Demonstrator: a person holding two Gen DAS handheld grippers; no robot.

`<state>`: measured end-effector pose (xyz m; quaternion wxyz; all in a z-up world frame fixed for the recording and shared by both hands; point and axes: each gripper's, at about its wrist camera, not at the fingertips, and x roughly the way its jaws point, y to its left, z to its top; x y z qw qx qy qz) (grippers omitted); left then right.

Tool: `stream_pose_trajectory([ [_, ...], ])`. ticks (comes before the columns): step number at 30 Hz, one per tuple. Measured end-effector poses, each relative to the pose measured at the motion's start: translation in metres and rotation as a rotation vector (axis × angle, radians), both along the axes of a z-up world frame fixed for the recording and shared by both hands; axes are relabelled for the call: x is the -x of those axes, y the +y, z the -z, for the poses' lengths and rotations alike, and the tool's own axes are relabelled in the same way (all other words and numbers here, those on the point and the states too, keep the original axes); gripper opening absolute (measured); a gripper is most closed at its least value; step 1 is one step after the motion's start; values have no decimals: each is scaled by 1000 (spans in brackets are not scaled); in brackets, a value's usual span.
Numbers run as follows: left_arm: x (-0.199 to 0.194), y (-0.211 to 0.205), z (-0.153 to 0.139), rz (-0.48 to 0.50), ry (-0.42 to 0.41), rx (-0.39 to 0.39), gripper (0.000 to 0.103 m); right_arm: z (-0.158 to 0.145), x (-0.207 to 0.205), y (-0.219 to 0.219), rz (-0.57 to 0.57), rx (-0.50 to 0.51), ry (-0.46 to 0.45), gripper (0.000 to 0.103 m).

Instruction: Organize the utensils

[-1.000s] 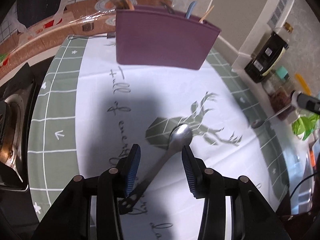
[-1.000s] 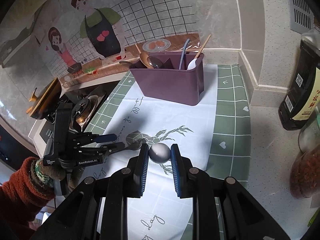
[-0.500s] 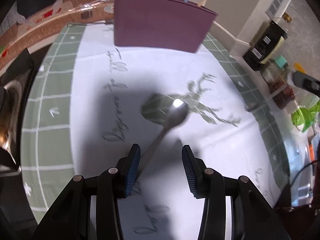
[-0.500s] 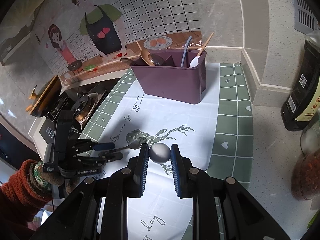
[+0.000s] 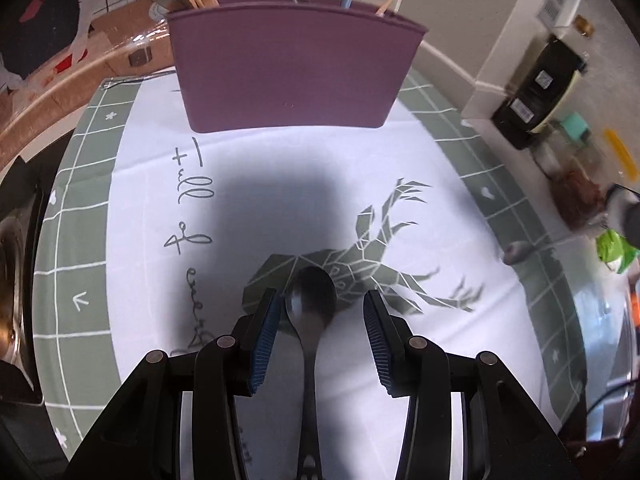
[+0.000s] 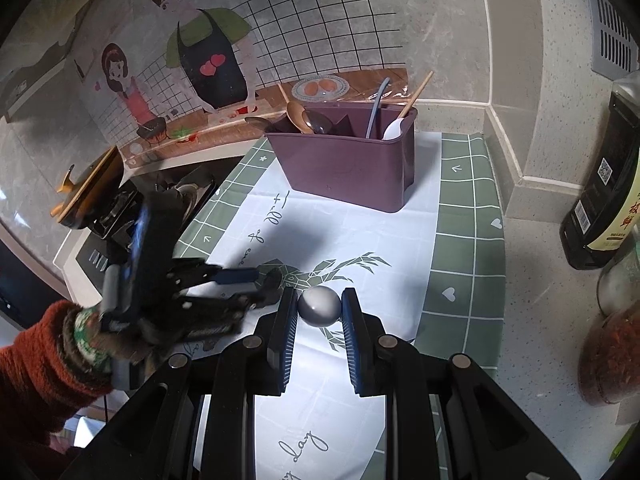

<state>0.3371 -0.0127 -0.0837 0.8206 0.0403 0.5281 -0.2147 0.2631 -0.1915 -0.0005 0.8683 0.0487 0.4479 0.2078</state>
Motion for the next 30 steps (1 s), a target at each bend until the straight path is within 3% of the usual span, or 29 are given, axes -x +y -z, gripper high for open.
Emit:
stream_pose_trajectory([
  [5,-2,-11,3,21,-9,-74,43,1,1,-1,-7,-5,-4,20],
  [8,-2,-10,3,-9,-24,-98,29,-1,1,-3,-18,-25,-11,20],
  [13,13,8,-10,-91,-89,5,29,-9,2,-9,-42,-118,-6,20],
  [20,42,35,-51,-183,-236,132,29,-10,-14,-20,26,-182,41,20],
  [30,55,38,-72,-185,-287,146,29,-8,-19,-8,24,-181,49,20],
])
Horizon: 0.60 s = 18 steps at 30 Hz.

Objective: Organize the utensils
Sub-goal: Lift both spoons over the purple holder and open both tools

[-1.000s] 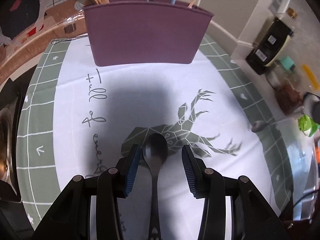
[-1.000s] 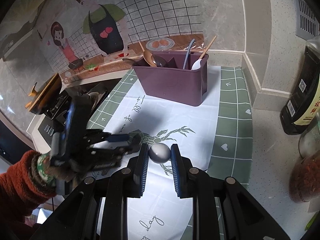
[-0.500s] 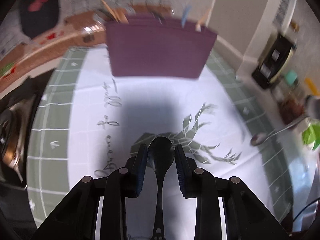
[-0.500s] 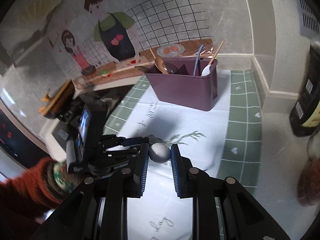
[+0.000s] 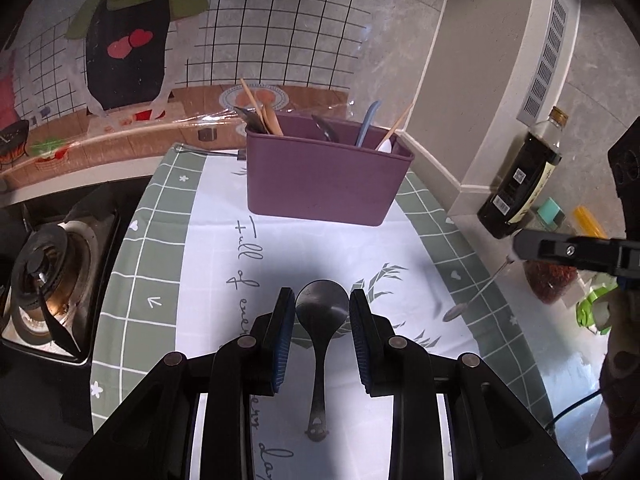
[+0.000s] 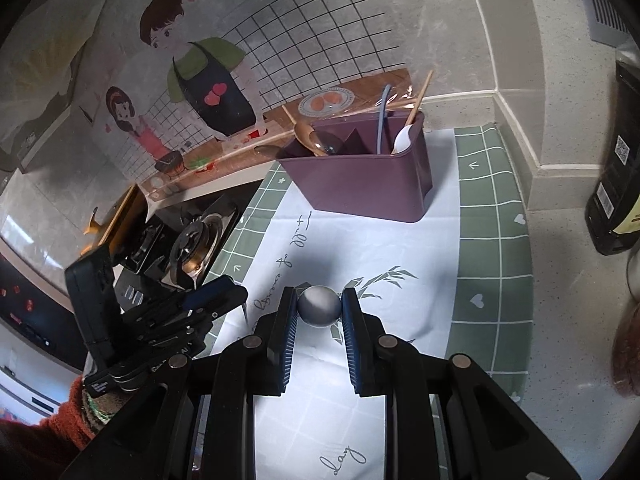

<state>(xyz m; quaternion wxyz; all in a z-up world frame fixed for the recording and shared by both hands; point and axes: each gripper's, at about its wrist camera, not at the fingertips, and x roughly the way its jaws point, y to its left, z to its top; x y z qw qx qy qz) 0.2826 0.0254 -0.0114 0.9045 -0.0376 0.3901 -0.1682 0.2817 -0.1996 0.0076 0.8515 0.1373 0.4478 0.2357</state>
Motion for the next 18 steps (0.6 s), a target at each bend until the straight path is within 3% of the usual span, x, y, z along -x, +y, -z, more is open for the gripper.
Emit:
stream_pose_trajectory([
  [13,10,2,-24,-11,-57,-9,29,-4,1,10,-23,12,-23,20],
  [18,2,1,-47,-10,-96,-8,29,-11,-1,11,-18,5,-33,20],
])
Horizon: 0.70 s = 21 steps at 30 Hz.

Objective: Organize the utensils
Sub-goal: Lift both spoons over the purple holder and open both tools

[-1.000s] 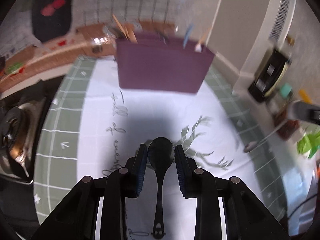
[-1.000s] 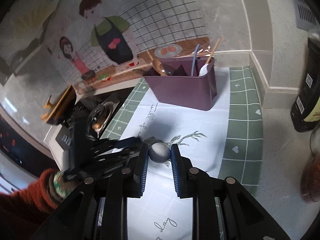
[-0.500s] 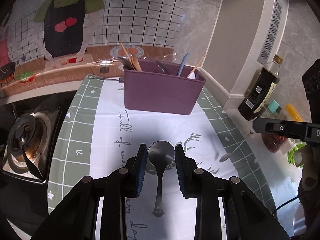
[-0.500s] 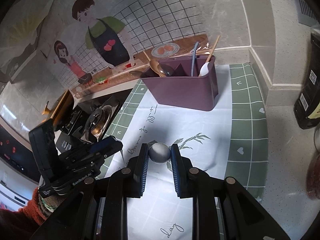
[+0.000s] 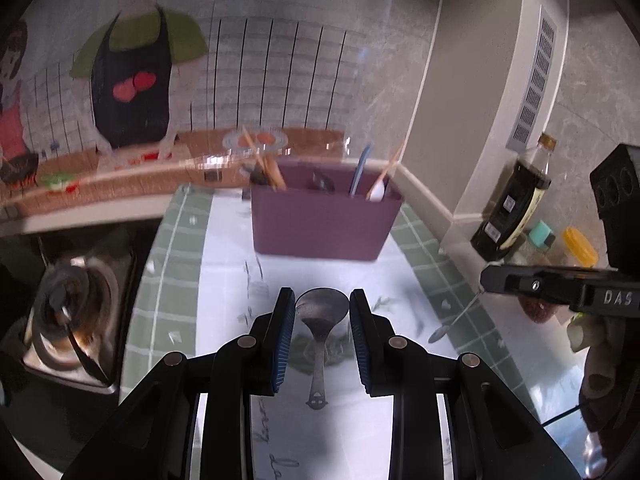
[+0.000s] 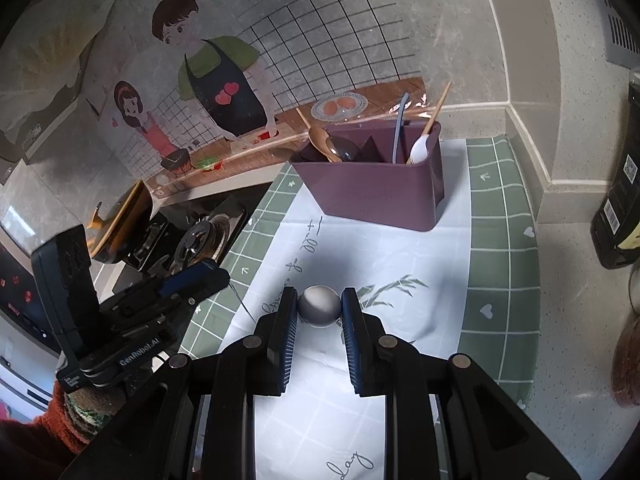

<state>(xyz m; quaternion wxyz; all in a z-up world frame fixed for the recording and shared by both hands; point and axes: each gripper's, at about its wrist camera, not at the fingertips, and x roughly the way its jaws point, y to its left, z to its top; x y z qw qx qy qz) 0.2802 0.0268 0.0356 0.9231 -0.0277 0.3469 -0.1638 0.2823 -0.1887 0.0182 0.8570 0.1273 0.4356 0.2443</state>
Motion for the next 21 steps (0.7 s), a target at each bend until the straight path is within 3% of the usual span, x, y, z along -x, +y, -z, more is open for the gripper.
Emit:
stream_pose_trajectory([
  [4,-19,1,-59,15,-103,43,29,-32,-8,1,-1,-6,-69,20],
  [7,-40,4,-120,27,-217,125,29,-88,-20,2,-1,-12,-193,20],
  [10,-71,1,-151,34,-289,166,29,-142,-40,1,11,-36,-314,21],
  [13,-105,0,-144,26,-276,197,29,-151,-68,-4,21,-103,-312,21],
  [21,-190,-4,-75,-6,-117,178,29,-76,-152,-12,82,-172,-164,21],
])
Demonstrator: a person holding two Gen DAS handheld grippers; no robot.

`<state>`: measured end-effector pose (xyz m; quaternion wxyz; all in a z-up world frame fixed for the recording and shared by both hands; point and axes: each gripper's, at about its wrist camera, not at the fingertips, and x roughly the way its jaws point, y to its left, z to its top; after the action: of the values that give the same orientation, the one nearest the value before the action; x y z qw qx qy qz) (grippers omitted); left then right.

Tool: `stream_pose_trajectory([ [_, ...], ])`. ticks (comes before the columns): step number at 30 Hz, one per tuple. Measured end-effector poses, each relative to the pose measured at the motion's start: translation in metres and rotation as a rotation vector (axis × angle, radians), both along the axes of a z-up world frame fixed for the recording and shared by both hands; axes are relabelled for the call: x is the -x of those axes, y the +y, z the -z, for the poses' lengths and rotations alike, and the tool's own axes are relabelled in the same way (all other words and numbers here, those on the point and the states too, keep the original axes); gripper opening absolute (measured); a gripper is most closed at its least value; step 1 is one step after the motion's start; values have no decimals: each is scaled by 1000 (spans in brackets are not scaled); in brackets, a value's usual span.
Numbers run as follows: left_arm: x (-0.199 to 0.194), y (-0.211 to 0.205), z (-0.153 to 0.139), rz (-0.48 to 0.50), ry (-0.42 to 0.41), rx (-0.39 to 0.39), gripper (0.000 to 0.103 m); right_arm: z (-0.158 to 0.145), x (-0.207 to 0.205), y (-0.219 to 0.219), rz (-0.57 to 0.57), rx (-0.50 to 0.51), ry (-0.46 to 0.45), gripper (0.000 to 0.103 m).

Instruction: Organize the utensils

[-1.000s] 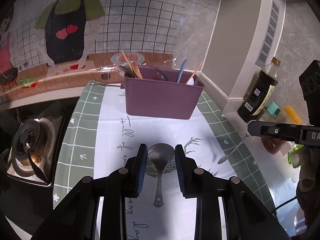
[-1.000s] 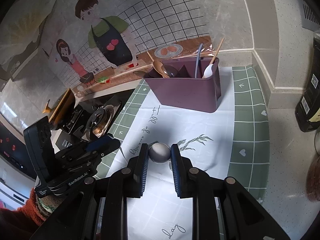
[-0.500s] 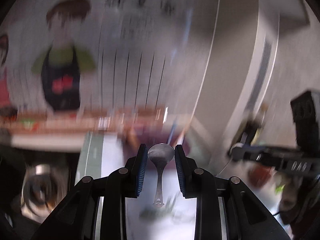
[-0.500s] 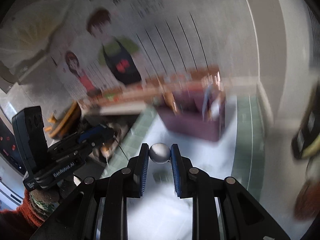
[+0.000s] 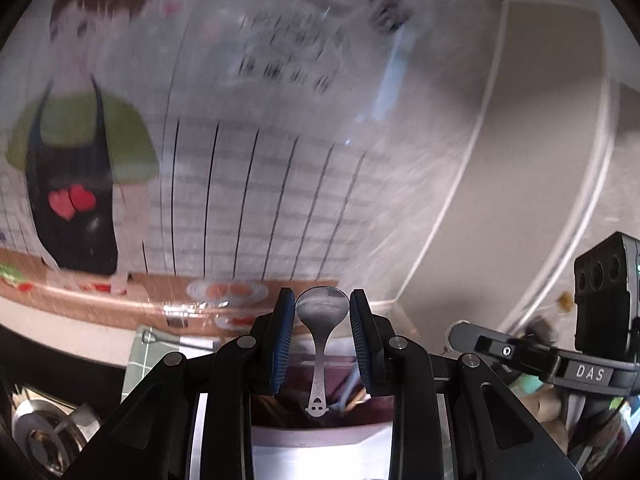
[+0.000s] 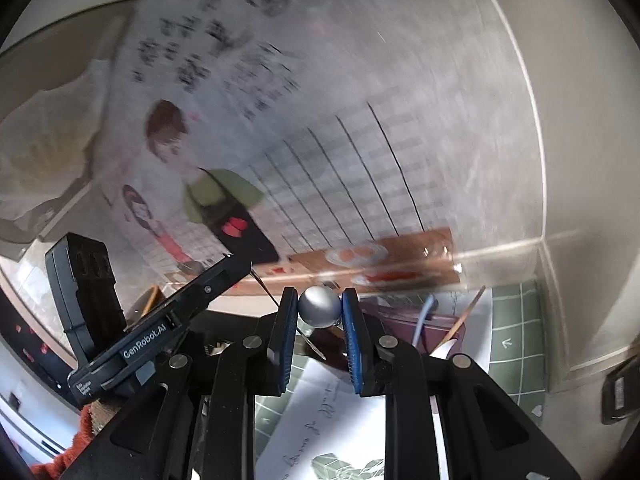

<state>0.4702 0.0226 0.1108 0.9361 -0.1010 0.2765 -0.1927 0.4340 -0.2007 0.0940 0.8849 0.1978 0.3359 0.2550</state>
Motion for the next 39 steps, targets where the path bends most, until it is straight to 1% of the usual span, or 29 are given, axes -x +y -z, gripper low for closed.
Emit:
stream_pose_trajectory([
  [4,-22,-1,34,2,78,-3,29,39,-29,-1,-6,-42,90,23],
  [5,-26,-1,42,7,95,0,31,49,-34,0,-5,-45,117,24],
  [7,-29,-1,51,2,117,-11,42,62,-42,2,2,-40,149,31],
  [8,-28,0,53,0,117,-15,51,67,-43,2,16,-20,160,31],
  [9,-24,1,54,-2,109,-18,55,70,-42,2,25,-2,162,31],
  [10,-21,2,53,-6,102,-21,55,71,-40,2,29,12,161,31],
  [12,-1,5,47,-33,73,-37,61,67,-30,-1,37,25,147,32],
  [14,25,10,39,-73,39,-64,67,56,-10,-3,54,57,110,33],
  [16,55,13,33,-111,8,-105,69,46,17,-2,64,112,61,34],
  [18,91,13,35,-150,-5,-192,69,38,47,1,70,175,3,35],
  [19,104,12,37,-160,-7,-217,69,35,68,5,74,224,-36,37],
  [20,122,12,40,-168,-5,-238,69,33,79,7,77,253,-55,37],
  [22,153,14,46,-182,0,-240,69,32,117,15,85,343,-113,39],
  [24,181,17,54,-212,9,-239,69,36,143,20,89,391,-140,40],
  [27,219,17,70,-254,26,-253,69,51,178,24,123,431,-134,41],
  [32,257,4,87,-243,46,-296,69,72,209,25,153,420,-56,42],
  [34,267,-1,91,-239,53,-303,69,74,220,27,156,412,-56,42],
  [39,279,-7,91,-228,59,-300,69,71,242,36,166,450,-95,42],
])
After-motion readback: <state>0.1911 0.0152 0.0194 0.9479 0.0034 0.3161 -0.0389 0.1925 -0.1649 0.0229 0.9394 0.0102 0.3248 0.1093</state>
